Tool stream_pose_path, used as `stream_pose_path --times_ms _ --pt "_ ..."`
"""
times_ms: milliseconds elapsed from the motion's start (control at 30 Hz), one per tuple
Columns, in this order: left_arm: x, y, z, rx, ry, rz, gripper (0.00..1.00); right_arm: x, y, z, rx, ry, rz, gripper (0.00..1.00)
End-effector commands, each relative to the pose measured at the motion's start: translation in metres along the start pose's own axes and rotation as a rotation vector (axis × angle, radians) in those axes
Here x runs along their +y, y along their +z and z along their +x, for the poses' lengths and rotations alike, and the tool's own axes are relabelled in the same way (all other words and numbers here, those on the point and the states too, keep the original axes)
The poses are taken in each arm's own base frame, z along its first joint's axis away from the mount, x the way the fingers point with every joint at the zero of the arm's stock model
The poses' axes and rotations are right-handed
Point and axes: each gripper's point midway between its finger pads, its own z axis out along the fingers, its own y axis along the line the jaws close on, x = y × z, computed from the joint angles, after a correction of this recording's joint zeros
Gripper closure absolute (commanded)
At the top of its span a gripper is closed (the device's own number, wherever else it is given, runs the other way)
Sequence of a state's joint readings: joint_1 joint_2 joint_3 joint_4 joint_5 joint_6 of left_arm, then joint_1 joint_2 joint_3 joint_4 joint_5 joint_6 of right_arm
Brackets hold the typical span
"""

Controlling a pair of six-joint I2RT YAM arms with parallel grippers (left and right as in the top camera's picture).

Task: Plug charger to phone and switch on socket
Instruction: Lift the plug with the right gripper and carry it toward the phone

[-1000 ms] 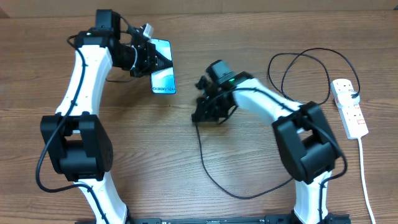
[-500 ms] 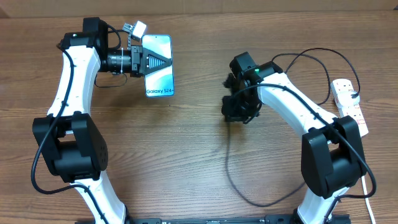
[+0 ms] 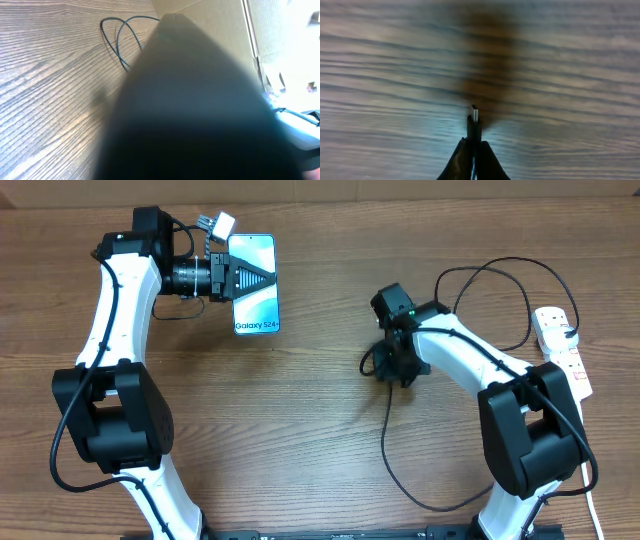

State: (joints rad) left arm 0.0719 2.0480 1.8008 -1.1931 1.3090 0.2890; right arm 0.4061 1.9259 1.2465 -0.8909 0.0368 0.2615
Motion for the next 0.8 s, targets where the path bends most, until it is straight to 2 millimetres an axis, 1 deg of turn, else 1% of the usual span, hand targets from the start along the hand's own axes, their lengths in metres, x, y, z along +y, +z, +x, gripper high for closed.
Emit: stream_pose_path --times_ms 0,67,133,167,200,233,367,400,467,567,600,667,733,767 --pt "-0.003 0.001 -0.002 -0.012 0.026 0.040 0.96 -0.012 0.012 0.009 0.006 0.003 0.056 0.96" --pt "-0.003 0.001 -0.002 -0.012 0.026 0.040 0.96 -0.014 0.019 0.014 0.005 0.003 0.058 0.96" --pt "-0.003 0.001 -0.002 -0.012 0.026 0.040 0.96 -0.015 0.023 0.016 0.002 0.004 0.055 0.96" --pt "-0.003 0.001 -0.002 -0.012 0.026 0.040 0.96 -0.015 0.025 0.016 0.001 0.004 0.055 0.95" --pt "-0.003 0.001 -0.002 -0.012 0.026 0.040 0.96 -0.015 0.025 0.016 0.001 0.004 0.055 0.91" --pt "-0.003 0.001 -0.002 -0.012 0.026 0.040 0.96 -0.015 0.024 0.016 0.000 0.004 0.055 0.90" --pt "-0.003 0.001 -0.002 -0.012 0.026 0.040 0.96 -0.015 0.025 0.016 -0.002 0.004 0.054 0.89" --pt "-0.003 0.001 -0.002 -0.012 0.026 0.040 0.96 -0.015 0.025 0.016 -0.002 0.004 0.054 0.89" --pt "-0.003 0.001 -0.002 -0.012 0.026 0.040 0.96 -0.015 0.025 0.016 -0.002 0.004 0.054 0.96" --pt "-0.004 0.001 -0.002 -0.012 0.026 0.041 0.96 -0.010 0.023 0.015 0.003 -0.001 0.030 0.96" --pt "-0.004 0.001 -0.003 -0.013 0.025 0.044 0.96 -0.007 0.019 0.015 0.008 -0.001 0.011 0.96" --pt "-0.005 0.001 -0.003 -0.014 0.014 0.051 0.96 0.004 0.004 0.011 0.015 0.001 -0.064 0.96" --pt "-0.008 0.001 -0.002 -0.016 0.002 0.066 0.96 0.026 -0.024 0.006 0.006 -0.046 -0.216 0.96" --pt "-0.011 0.000 -0.002 -0.019 -0.005 0.079 0.96 0.036 -0.043 0.004 -0.009 -0.068 -0.300 0.96"
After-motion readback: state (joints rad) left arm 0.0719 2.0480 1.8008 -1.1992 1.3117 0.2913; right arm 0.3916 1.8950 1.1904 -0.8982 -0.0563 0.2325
